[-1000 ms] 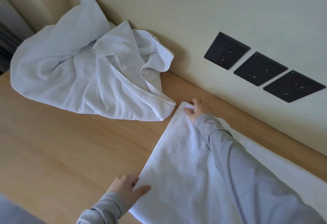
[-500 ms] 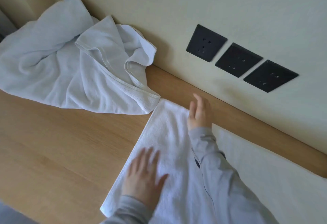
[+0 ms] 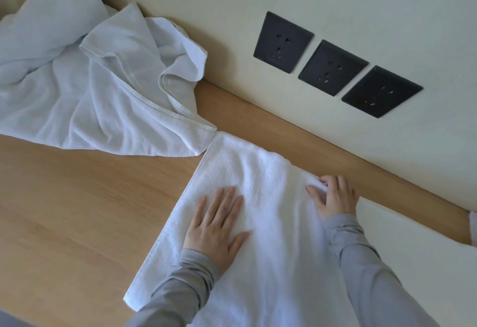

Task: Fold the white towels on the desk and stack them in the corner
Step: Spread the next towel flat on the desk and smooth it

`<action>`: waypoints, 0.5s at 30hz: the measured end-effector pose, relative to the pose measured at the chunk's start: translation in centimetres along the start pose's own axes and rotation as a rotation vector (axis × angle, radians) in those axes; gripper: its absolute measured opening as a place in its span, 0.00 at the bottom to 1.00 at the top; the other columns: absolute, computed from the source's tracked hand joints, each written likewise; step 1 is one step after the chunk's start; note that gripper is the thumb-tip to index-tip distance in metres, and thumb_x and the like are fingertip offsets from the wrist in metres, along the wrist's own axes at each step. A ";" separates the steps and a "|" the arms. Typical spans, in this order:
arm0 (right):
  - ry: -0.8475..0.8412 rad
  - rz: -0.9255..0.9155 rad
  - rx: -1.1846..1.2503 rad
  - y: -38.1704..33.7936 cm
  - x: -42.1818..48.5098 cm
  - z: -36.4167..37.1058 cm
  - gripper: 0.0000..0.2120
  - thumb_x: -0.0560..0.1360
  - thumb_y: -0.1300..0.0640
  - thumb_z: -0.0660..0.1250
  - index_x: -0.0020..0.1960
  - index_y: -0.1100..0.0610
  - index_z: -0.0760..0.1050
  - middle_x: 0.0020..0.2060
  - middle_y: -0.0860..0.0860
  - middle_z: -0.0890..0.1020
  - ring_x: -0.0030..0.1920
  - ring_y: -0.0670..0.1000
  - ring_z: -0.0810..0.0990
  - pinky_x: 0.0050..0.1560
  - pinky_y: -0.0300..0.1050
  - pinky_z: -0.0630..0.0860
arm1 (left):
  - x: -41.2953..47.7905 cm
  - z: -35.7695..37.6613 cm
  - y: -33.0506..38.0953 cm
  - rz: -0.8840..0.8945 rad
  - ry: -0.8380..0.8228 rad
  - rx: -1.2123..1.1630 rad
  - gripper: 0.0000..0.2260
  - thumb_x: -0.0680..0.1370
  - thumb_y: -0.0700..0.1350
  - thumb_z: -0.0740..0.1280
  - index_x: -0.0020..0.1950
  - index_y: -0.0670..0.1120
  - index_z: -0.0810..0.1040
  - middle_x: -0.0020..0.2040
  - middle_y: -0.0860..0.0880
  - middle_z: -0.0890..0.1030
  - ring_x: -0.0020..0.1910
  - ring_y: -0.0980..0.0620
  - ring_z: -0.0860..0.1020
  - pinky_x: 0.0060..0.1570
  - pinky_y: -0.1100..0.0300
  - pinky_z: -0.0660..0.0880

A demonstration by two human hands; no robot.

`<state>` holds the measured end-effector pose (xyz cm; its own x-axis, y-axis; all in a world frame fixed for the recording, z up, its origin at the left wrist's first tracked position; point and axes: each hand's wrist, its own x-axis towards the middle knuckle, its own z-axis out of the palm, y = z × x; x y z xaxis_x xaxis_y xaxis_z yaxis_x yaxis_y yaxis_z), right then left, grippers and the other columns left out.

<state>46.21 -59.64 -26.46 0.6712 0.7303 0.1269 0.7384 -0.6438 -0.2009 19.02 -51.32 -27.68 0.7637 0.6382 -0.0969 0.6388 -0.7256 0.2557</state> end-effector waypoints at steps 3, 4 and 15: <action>-0.043 -0.020 -0.063 0.7 1.0 0.1 0.14 0.71 0.53 0.71 0.40 0.65 0.75 0.36 0.61 0.77 0.40 0.63 0.77 0.43 0.54 0.68 | -0.1 0.1 -0.3 -0.032 0.014 -0.005 0.30 0.77 0.62 0.50 0.74 0.48 0.62 0.75 0.48 0.61 0.74 0.47 0.60 0.68 0.46 0.59; -0.066 -0.024 -0.095 0.7 1.2 0.0 0.16 0.73 0.50 0.68 0.41 0.65 0.76 0.38 0.61 0.77 0.42 0.63 0.77 0.45 0.55 0.68 | -0.2 0.1 -0.3 -0.036 0.014 -0.002 0.30 0.77 0.63 0.49 0.74 0.48 0.62 0.75 0.49 0.61 0.74 0.47 0.60 0.68 0.46 0.59; -0.239 -0.557 -0.014 -10.3 -10.3 1.7 0.26 0.77 0.46 0.53 0.72 0.56 0.65 0.73 0.49 0.64 0.74 0.50 0.60 0.69 0.58 0.57 | 0.0 0.6 -0.6 0.007 0.041 0.021 0.28 0.77 0.60 0.50 0.73 0.47 0.64 0.75 0.48 0.62 0.73 0.46 0.62 0.68 0.45 0.58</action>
<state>31.59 -60.16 -27.31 0.1514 0.9884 -0.0129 0.9764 -0.1515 -0.1539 18.74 -51.04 -28.37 0.7637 0.6431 -0.0561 0.6360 -0.7348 0.2358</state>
